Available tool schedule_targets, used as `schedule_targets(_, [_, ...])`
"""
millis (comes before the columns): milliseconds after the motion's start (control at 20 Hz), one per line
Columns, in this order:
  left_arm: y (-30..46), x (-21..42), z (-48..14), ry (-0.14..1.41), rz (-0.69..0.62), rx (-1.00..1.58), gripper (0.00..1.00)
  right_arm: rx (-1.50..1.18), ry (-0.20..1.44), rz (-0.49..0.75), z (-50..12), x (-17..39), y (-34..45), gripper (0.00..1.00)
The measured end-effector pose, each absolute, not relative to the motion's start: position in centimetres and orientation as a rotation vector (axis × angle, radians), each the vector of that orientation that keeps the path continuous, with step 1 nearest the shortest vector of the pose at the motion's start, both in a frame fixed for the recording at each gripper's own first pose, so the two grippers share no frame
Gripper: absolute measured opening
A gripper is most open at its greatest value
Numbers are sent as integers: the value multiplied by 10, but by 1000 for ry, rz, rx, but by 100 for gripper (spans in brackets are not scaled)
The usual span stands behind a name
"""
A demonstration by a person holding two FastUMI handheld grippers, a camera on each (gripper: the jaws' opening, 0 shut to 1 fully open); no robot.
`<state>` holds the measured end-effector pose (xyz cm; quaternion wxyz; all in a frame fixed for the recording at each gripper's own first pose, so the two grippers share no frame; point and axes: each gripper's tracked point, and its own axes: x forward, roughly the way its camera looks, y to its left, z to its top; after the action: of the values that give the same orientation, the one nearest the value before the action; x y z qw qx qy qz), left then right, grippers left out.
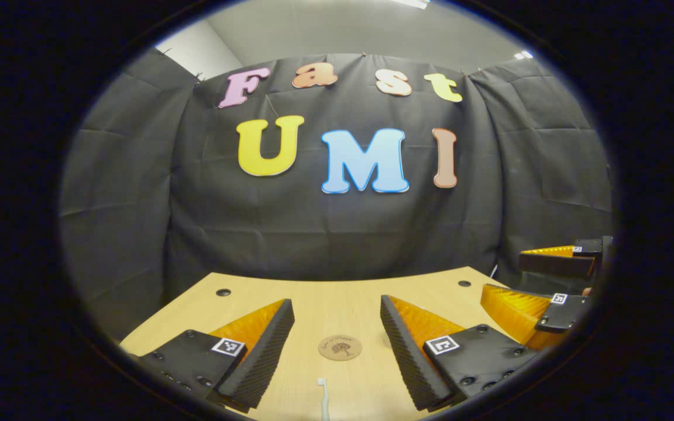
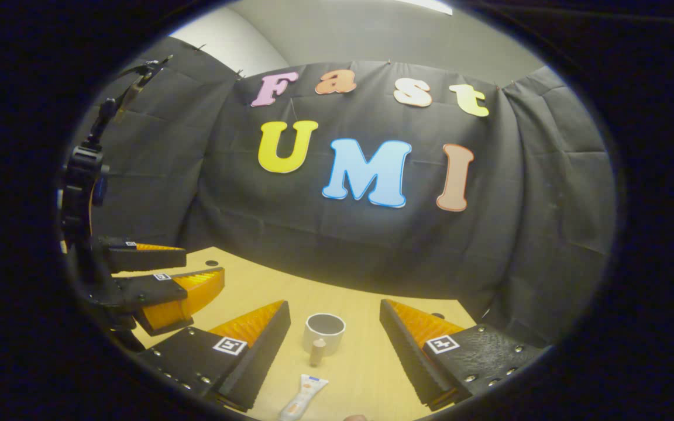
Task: Put the toothbrush and toothpaste on the desktop into the cup, then pick up the cup and place it on the coaster on the desktop.
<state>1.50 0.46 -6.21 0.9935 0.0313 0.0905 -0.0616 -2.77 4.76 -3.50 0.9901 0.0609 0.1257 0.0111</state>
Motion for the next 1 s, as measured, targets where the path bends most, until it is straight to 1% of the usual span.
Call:
schedule_targets(150, [9,16,-90,269,-127,82,96,169,348,30,-54,-29,54,95])
schedule_targets(500, [24,14,-155,499,-96,-3,96,249,522,46,-92,-33,68,96])
schedule_targets(800, [34,12,-198,666,-71,-5,96,360,689,57,-125,-36,83,95])
schedule_targets(850, [35,11,-203,687,-68,-4,99,367,711,59,-128,-35,85,95])
schedule_targets(900, [37,11,-210,712,-66,-3,94,372,730,58,-132,-35,85,96])
schedule_targets(950, [38,10,-217,743,-64,-2,96,374,751,57,-137,-33,85,96])
schedule_targets(1000, [38,9,-225,773,-60,-1,96,375,776,55,-143,-33,85,96])
